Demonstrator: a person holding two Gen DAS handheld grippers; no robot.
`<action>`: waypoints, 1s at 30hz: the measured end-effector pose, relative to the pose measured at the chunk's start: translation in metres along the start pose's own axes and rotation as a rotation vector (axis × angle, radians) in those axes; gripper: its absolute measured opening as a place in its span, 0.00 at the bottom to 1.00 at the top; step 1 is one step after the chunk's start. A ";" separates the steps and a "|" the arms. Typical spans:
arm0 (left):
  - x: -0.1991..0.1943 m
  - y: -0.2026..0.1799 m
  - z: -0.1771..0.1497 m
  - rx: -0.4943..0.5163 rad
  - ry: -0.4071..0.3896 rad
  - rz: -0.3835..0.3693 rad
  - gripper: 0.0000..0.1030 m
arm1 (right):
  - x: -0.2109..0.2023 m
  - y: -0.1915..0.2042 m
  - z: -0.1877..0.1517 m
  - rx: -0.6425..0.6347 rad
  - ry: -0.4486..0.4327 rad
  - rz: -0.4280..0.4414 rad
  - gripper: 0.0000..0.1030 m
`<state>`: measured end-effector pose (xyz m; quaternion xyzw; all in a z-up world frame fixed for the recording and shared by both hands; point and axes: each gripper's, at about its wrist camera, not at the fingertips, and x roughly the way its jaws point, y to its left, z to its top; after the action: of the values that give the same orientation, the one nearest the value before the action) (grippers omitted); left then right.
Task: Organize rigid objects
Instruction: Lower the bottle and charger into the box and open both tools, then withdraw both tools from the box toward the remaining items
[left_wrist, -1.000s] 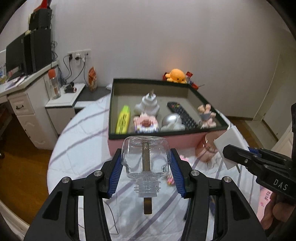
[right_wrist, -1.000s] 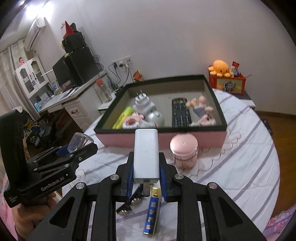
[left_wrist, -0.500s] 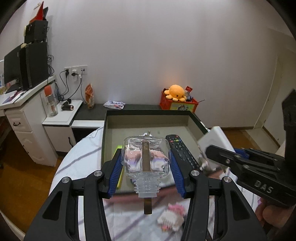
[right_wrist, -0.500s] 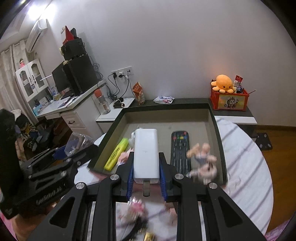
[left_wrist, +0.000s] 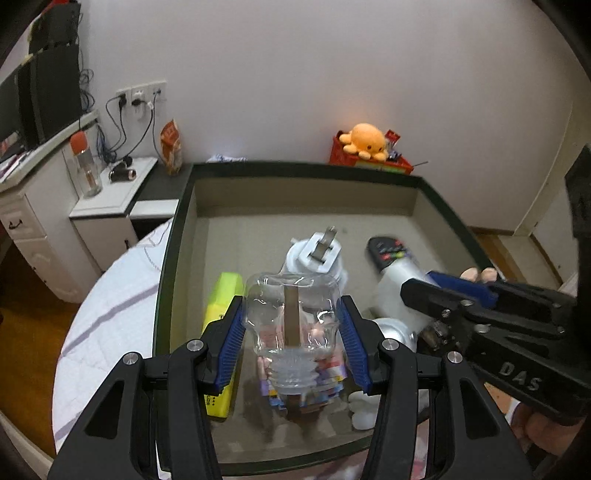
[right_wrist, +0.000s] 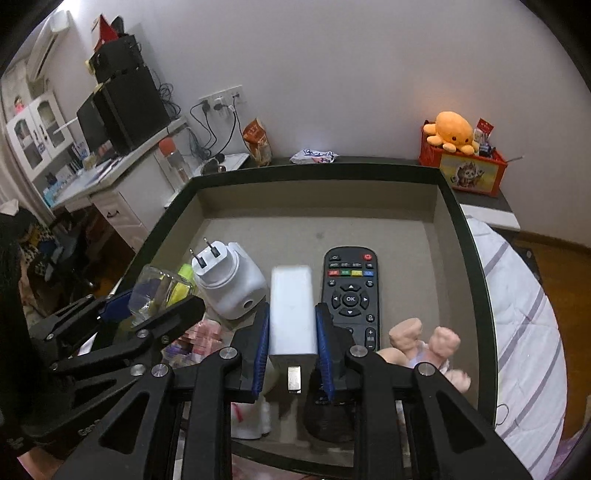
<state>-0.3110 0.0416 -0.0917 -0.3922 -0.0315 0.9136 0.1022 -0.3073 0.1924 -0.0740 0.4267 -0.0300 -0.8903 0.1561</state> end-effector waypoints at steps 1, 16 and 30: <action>-0.001 0.000 -0.002 0.001 0.004 0.031 0.61 | -0.002 0.001 0.000 -0.008 -0.002 -0.013 0.36; -0.118 -0.007 -0.020 0.025 -0.156 0.112 1.00 | -0.105 -0.001 -0.033 0.097 -0.172 -0.038 1.00; -0.232 -0.024 -0.067 0.011 -0.276 0.115 1.00 | -0.207 0.032 -0.096 0.099 -0.276 -0.059 1.00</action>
<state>-0.1029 0.0145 0.0307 -0.2634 -0.0178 0.9634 0.0466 -0.1038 0.2324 0.0265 0.3082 -0.0826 -0.9421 0.1030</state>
